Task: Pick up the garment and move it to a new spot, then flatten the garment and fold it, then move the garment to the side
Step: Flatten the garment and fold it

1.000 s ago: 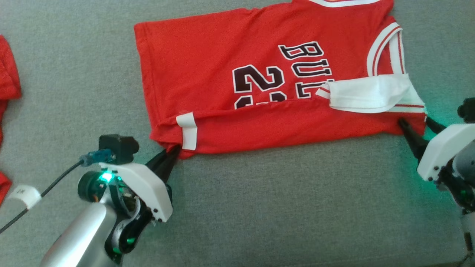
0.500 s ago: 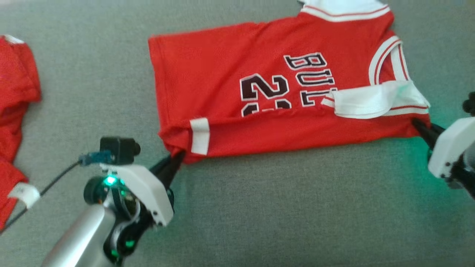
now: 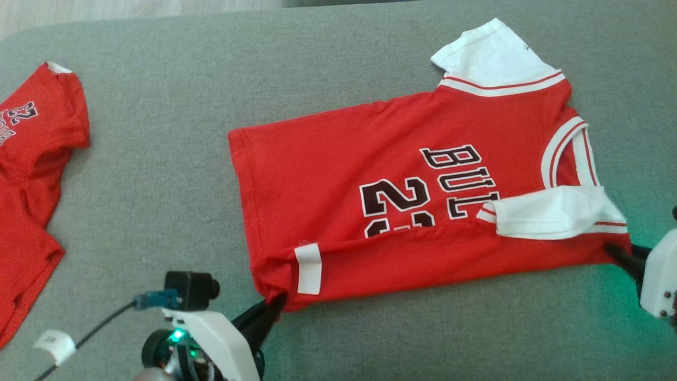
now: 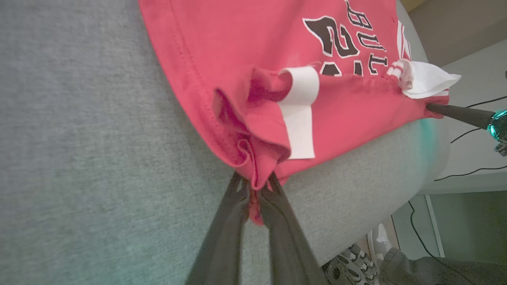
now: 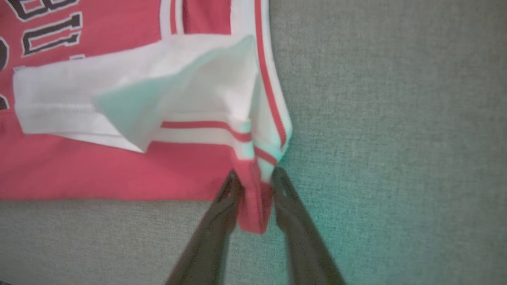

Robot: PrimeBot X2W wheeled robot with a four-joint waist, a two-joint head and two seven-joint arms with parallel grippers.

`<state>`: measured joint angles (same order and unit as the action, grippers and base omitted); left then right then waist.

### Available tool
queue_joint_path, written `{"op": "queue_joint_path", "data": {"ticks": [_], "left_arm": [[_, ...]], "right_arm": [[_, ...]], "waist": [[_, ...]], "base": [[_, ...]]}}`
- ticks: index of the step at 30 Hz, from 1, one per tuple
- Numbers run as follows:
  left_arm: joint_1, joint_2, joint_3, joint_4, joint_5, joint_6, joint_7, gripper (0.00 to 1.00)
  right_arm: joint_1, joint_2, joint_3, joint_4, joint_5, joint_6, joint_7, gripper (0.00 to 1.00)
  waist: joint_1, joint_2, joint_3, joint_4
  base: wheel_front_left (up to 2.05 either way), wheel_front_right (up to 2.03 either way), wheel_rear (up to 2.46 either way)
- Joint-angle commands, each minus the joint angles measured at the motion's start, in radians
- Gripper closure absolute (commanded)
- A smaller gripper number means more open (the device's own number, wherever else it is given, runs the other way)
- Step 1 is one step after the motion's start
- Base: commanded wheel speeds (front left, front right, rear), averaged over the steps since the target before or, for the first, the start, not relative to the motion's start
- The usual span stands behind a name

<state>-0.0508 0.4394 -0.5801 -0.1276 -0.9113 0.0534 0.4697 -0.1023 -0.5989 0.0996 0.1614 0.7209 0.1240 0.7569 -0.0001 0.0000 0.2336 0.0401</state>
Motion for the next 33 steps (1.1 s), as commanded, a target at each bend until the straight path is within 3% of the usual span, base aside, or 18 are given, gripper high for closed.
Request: {"op": "queue_joint_path", "data": {"ticks": [1, 2, 3, 8, 12, 15, 22, 33], "left_arm": [[-0.018, 0.011, 0.026, -0.013, 0.016, 0.002, -0.010, 0.63], [-0.018, 0.012, 0.021, -0.003, 0.030, 0.001, -0.017, 0.09], [-0.021, 0.017, 0.019, 0.007, 0.050, 0.001, -0.031, 0.00], [-0.028, 0.043, 0.035, 0.021, 0.096, 0.011, -0.073, 0.00], [-0.071, 0.093, 0.089, -0.011, 0.151, 0.051, -0.101, 0.00], [-0.151, 0.092, 0.116, -0.016, 0.192, 0.079, -0.117, 0.00], [-0.375, -0.014, 0.091, 0.077, 0.223, 0.068, -0.121, 0.00], [-0.628, -0.200, 0.004, 0.356, 0.241, -0.010, -0.149, 0.00]], "right_arm": [[0.009, -0.040, -0.001, -0.034, -0.012, 0.007, -0.010, 0.00], [0.016, -0.036, -0.001, -0.035, -0.017, 0.007, -0.014, 0.00], [0.022, -0.033, -0.003, -0.038, -0.021, 0.007, -0.017, 0.00], [0.043, -0.051, -0.063, -0.085, -0.001, 0.007, -0.035, 0.00], [0.015, -0.097, -0.127, -0.154, 0.022, 0.007, -0.030, 0.00], [-0.051, -0.113, -0.176, -0.180, 0.001, 0.007, -0.035, 0.00], [-0.276, -0.061, -0.213, -0.136, -0.143, 0.007, -0.046, 0.00], [-0.620, 0.025, -0.114, 0.084, -0.330, 0.007, -0.116, 0.00]], "waist": [[0.0001, 0.0000, 0.004, 0.000], [0.0001, 0.0000, 0.004, 0.000], [0.0001, 0.0000, 0.003, -0.001], [0.0001, 0.0000, -0.005, 0.001], [0.0001, 0.0000, 0.021, 0.007], [0.0001, 0.0000, 0.058, 0.025], [0.0001, 0.0000, 0.161, 0.087], [0.0001, 0.0000, 0.274, 0.173]], "base": [[0.00, 0.00, 0.00], [0.00, 0.00, 0.00], [0.00, 0.00, 0.00], [0.00, 0.00, 0.00], [0.00, 0.00, 0.00], [0.00, 0.00, 0.00], [0.00, 0.00, 0.00], [0.00, 0.00, 0.00]]}}
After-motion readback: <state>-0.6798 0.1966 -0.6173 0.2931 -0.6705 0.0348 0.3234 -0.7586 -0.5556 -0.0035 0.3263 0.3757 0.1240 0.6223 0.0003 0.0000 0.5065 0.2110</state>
